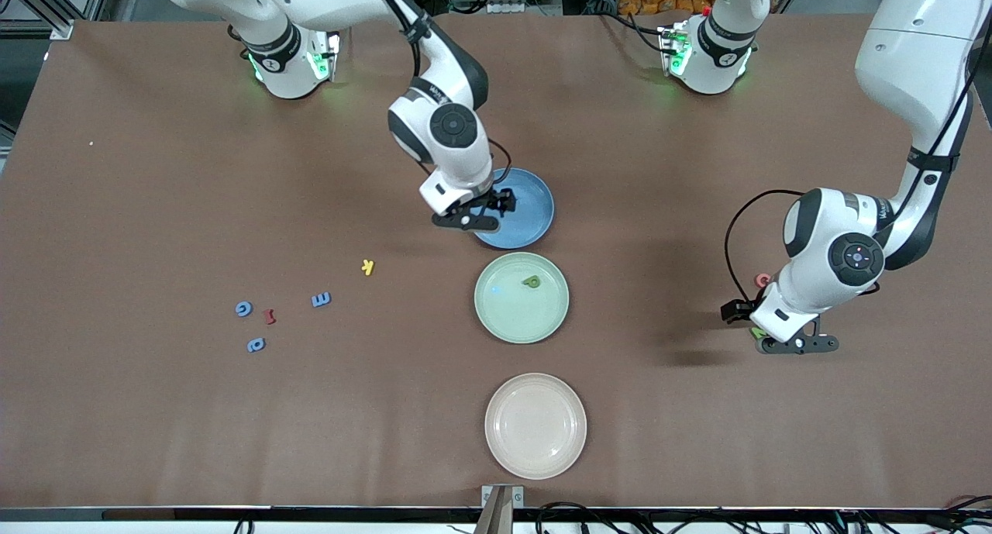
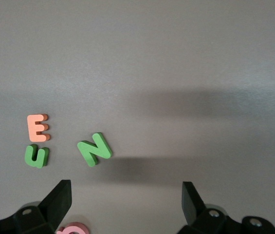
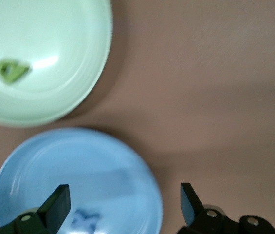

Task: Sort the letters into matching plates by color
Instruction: 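Lower the blue x onto the blue plate and open the right gripper, then move the right gripper to the blue m while the left gripper reaches the N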

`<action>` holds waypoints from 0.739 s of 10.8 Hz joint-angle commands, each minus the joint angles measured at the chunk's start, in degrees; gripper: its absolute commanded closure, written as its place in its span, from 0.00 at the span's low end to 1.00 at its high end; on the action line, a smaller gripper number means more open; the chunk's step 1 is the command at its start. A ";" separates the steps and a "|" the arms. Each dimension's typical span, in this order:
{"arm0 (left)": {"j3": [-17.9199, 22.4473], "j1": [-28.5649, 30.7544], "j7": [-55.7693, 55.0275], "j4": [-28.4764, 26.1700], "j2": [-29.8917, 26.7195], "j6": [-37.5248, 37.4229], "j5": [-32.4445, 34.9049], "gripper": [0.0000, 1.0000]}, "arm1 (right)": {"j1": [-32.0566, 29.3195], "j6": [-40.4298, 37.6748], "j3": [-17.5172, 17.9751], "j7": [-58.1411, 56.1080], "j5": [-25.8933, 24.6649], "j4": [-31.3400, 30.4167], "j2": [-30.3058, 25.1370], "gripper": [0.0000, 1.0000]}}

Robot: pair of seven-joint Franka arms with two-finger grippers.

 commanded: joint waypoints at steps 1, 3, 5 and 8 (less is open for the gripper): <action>-0.86 0.38 -8.80 -0.49 -0.03 0.96 0.40 0.00 | -6.25 -1.42 0.01 -3.32 -4.08 -0.06 -1.61 0.00; -0.77 -0.06 -15.06 -0.49 0.49 1.05 0.84 0.00 | -9.34 -1.51 -1.82 -3.52 -4.17 0.02 -2.22 0.00; -0.68 0.29 -15.78 -0.41 0.85 1.05 1.10 0.00 | -10.66 -2.30 -6.03 -1.25 -3.91 0.11 -4.06 0.00; -0.51 -0.15 -16.04 -0.05 1.20 0.96 2.86 0.00 | -15.84 -2.83 -7.81 10.23 -3.21 0.46 -4.25 0.00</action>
